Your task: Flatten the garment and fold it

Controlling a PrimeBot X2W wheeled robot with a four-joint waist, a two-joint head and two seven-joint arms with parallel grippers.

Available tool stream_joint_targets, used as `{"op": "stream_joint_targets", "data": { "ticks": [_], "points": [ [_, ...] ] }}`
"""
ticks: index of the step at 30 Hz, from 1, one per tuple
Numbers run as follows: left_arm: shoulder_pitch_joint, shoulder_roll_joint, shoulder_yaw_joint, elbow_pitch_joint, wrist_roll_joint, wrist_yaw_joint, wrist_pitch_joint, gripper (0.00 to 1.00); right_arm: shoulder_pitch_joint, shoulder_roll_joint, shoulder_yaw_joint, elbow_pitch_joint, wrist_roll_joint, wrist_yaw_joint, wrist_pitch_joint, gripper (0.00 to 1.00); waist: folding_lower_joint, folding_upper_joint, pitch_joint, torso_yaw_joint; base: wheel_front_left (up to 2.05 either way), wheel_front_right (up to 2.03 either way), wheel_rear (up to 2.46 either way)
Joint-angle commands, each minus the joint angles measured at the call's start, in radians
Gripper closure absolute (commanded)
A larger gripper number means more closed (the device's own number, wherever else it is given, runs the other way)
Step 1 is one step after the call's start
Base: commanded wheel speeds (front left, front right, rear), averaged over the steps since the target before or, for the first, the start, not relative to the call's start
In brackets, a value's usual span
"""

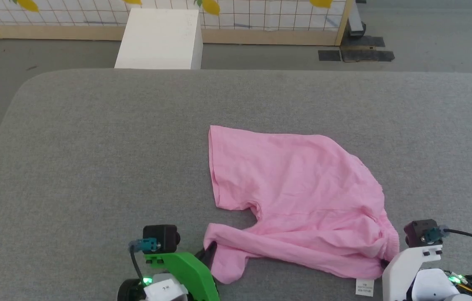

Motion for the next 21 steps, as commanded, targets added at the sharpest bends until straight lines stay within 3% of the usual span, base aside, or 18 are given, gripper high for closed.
{"op": "stream_joint_targets", "data": {
  "ticks": [1,7,13,16,17,21],
  "points": [
    [-0.016,0.002,0.008,-0.007,0.0,-0.002,-0.02,1.0,0.019,0.005,-0.005,-0.01,0.015,-0.001,-0.03,1.0,0.0,0.0,-0.006,0.002,0.0,0.0,0.0],
    [-0.028,0.003,0.04,-0.077,-0.005,-0.033,-0.123,1.0,0.067,0.005,-0.043,-0.142,0.072,-0.001,-0.13,1.0,0.0,0.0,-0.033,-0.002,0.0,0.0,0.0],
    [-0.09,0.029,0.075,-0.199,-0.036,-0.087,-0.149,1.0,0.046,0.005,-0.014,-0.314,0.069,-0.001,-0.132,1.0,0.0,0.0,-0.045,-0.022,0.0,0.0,0.0],
    [-0.167,0.058,0.094,-0.238,-0.048,-0.113,-0.12,1.0,-0.028,-0.006,0.022,-0.381,0.047,-0.001,-0.092,1.0,0.0,0.0,-0.038,-0.031,0.0,0.0,0.0],
    [-0.235,0.073,0.11,-0.248,-0.064,-0.129,-0.095,1.0,-0.101,-0.039,0.05,-0.395,0.049,-0.001,-0.054,1.0,0.0,0.0,-0.025,-0.036,0.0,0.0,0.0],
    [-0.393,0.08,0.157,-0.219,-0.113,-0.145,-0.059,1.0,-0.281,-0.11,0.103,-0.351,0.095,-0.001,0.025,1.0,0.0,0.0,0.024,-0.041,0.0,0.0,0.0]
  ]
}}
